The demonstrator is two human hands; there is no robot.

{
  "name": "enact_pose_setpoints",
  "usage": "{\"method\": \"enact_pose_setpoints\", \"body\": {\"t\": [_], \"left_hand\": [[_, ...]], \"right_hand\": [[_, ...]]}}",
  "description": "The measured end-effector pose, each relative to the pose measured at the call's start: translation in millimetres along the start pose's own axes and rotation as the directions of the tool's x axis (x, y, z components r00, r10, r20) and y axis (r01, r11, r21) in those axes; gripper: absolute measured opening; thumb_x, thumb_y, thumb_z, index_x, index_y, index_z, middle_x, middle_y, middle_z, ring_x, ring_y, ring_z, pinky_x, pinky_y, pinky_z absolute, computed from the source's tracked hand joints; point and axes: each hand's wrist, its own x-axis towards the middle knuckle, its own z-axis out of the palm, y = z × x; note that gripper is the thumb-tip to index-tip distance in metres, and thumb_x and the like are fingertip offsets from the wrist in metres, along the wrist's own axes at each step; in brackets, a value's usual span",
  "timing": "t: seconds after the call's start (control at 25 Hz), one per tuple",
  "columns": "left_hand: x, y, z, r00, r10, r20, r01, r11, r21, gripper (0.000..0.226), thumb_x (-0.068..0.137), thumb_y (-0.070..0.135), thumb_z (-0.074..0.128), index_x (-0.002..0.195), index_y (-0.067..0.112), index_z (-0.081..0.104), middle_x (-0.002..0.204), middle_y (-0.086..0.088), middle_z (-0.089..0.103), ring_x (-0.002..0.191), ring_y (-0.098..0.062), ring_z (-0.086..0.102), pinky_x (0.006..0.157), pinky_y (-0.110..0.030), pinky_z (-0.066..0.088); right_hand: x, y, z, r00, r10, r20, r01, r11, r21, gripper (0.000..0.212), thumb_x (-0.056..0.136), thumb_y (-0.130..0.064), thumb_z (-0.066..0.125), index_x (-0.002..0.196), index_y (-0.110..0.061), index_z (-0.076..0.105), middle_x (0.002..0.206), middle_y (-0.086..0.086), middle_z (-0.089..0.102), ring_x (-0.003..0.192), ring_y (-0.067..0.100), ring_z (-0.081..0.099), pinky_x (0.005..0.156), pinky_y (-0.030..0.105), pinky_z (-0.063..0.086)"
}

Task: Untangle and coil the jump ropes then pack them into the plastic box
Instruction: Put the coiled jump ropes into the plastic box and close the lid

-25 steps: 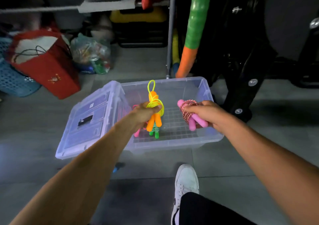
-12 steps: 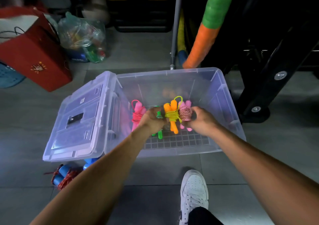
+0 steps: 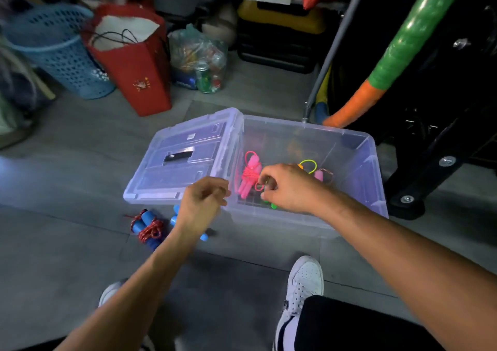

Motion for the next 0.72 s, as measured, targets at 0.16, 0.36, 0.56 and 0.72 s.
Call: {"method": "enact_pose_setpoints", "body": {"t": [0.16, 0.36, 0.56, 0.72], "left_hand": [[-37.0, -63.2, -61.6, 0.936, -0.260, -0.236, 0.232, 0.962, -0.143, 0.017, 0.080, 0.007, 0.059, 0.070, 0.016, 0.067, 0.063, -0.004, 0.065, 0.058, -0.018, 0.056, 0.056, -0.027, 0.047], [-29.3, -153.6, -116.3, 0.782, -0.576, -0.237, 0.559, 0.817, -0.142, 0.010, 0.083, 0.011, 0.057, 0.077, 0.012, 0.064, 0.067, -0.009, 0.059, 0.059, -0.023, 0.052, 0.053, -0.025, 0.040], [36.9, -198.2, -134.1, 0.636, -0.668, -0.386, 0.706, 0.706, -0.058, 0.056, 0.066, 0.036, 0.066, 0.115, 0.010, 0.056, 0.111, -0.017, 0.059, 0.093, -0.035, 0.061, 0.087, -0.043, 0.055], [54.6, -199.1, -118.4, 0.676, -0.626, -0.389, 0.691, 0.722, 0.040, 0.095, 0.079, 0.030, 0.074, 0.150, 0.019, 0.012, 0.140, -0.022, 0.031, 0.118, -0.042, 0.050, 0.099, -0.043, 0.044]], "right_hand": [[-1.0, -62.4, 43.8, 0.989, -0.088, 0.117, 0.088, 0.996, 0.007, 0.026, 0.085, -0.017, 0.066, 0.110, -0.011, 0.064, 0.104, 0.005, 0.070, 0.099, 0.021, 0.062, 0.076, 0.023, 0.039], [10.6, -96.0, 114.1, 0.982, -0.055, 0.183, 0.044, 0.997, 0.067, 0.021, 0.083, -0.021, 0.067, 0.104, -0.019, 0.065, 0.094, -0.003, 0.070, 0.087, 0.016, 0.064, 0.084, 0.032, 0.052], [37.4, -92.0, 151.2, 0.974, 0.001, 0.227, -0.009, 0.999, 0.033, 0.027, 0.085, -0.026, 0.065, 0.111, -0.022, 0.060, 0.096, -0.003, 0.070, 0.092, 0.019, 0.063, 0.086, 0.037, 0.052], [69.3, -85.3, 176.4, 0.956, 0.073, 0.284, -0.073, 0.997, -0.013, 0.031, 0.087, -0.030, 0.063, 0.116, -0.020, 0.057, 0.103, 0.000, 0.069, 0.095, 0.021, 0.063, 0.087, 0.038, 0.051]]}}
